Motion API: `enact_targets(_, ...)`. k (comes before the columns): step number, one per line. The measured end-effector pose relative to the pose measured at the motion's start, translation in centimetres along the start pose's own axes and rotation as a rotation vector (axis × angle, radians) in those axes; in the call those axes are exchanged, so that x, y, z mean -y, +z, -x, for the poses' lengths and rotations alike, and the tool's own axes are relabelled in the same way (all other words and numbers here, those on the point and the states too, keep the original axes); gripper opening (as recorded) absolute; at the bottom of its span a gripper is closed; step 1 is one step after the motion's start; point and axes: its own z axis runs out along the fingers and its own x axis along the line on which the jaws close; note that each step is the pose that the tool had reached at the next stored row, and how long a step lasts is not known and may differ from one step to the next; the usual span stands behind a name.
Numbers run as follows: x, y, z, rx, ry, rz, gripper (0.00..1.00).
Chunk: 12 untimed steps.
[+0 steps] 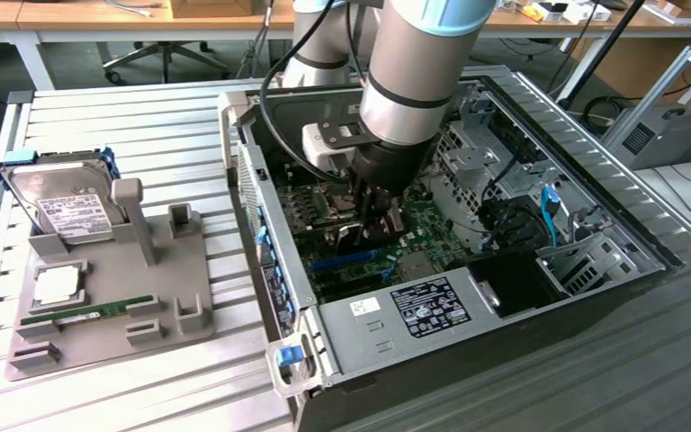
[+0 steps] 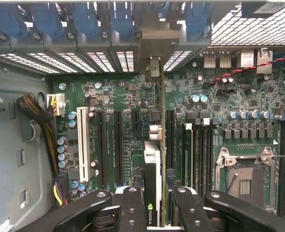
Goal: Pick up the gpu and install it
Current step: 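Insert the gpu into the slot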
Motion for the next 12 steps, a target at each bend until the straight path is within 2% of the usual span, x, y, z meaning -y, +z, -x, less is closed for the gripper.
enact_targets(12,-0.09,0.67,-0.02,0.0001,0.0,-0.0001,0.27)
